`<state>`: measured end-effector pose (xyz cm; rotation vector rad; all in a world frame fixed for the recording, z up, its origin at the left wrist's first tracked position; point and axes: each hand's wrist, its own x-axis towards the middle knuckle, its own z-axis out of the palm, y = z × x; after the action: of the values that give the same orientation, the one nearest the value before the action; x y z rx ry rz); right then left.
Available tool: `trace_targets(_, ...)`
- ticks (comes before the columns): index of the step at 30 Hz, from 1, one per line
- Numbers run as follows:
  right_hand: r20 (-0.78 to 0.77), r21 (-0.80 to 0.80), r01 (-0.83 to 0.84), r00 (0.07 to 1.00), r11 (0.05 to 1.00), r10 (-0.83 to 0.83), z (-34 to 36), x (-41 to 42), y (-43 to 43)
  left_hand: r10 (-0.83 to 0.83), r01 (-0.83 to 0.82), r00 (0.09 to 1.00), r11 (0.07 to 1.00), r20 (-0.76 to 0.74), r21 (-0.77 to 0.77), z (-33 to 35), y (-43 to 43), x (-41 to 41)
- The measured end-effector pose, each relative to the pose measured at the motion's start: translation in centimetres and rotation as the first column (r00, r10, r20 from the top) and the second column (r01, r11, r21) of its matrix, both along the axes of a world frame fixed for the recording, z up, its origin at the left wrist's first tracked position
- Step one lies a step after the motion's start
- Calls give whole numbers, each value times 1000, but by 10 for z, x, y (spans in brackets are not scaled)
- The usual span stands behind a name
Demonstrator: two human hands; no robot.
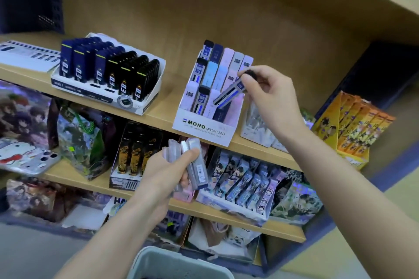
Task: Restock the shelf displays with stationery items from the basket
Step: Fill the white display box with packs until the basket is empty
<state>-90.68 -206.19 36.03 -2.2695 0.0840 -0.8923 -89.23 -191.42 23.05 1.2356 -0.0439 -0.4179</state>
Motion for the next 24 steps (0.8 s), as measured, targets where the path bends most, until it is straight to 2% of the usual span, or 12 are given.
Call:
trace_targets(3,-10,-74,-18,1000,997,17,-6,26,10,40,-40,999,999,-11,-13,0,8,8)
trace_targets(7,-93,-260,-19,996,965,-5,-17,46,14,70,-71,997,997,-18,-38,0,19,17)
trace_targets(10,-92,-304,-31,996,952,3,-16,52,17,78,-79,997,995,-26,-59,1,26,21)
trace_targets(15,-108,-241,-24,994,970,-2,-11,57,17,83,-85,996,993,-26,-77,0,33,26)
trace_targets(24,-167,-446,-7,983,895,-75,-13,51,10,75,-78,996,994,-38,-83,0,39,27)
